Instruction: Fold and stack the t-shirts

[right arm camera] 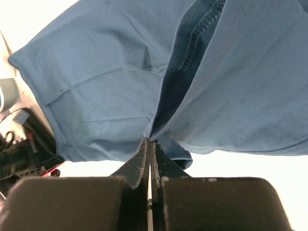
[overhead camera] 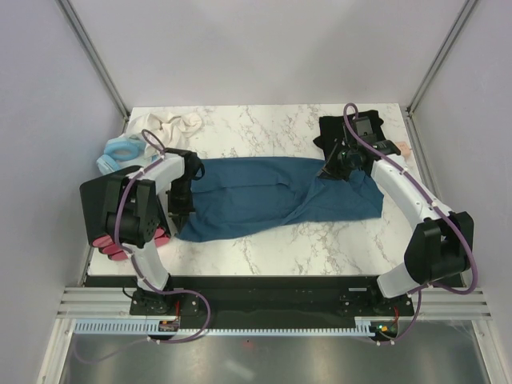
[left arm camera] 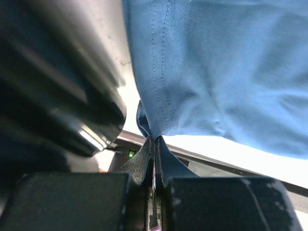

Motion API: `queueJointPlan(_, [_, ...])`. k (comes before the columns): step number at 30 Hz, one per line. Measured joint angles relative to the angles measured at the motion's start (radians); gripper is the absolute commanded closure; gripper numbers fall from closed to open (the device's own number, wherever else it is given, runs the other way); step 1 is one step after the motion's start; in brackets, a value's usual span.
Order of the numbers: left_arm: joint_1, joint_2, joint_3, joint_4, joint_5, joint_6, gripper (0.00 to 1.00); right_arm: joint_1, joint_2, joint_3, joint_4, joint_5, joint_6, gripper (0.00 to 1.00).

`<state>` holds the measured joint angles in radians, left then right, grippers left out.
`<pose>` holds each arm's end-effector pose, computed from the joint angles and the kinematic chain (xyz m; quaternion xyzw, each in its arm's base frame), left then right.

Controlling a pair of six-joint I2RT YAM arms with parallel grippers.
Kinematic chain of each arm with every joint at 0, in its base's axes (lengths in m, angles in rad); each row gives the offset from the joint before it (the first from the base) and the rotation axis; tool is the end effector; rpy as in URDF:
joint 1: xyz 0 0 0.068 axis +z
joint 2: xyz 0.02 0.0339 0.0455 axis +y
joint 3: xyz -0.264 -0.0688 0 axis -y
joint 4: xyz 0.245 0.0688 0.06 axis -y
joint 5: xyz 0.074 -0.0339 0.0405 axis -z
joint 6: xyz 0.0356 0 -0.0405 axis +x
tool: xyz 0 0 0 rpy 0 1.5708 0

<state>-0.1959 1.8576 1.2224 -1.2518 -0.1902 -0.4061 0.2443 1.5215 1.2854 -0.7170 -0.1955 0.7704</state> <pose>0.2893 -0.0506 0.1661 0.0883 -0.9792 -0.1360 0.1219 0.3111 0.0847 0.2894 0.2179 0.9232 0.2282 0.2192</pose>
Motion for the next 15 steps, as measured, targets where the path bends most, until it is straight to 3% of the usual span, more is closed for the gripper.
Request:
queueJointPlan(6, [0.000,-0.089,0.050,-0.007,-0.014,0.000,0.98,-0.019,0.000,0.011,-0.002,0.000,-0.011,1.00])
queueJointPlan(15, [0.014,-0.097,0.130,-0.016,-0.022,0.000,0.98,-0.075,0.021,0.122,-0.029,0.014,-0.055,1.00])
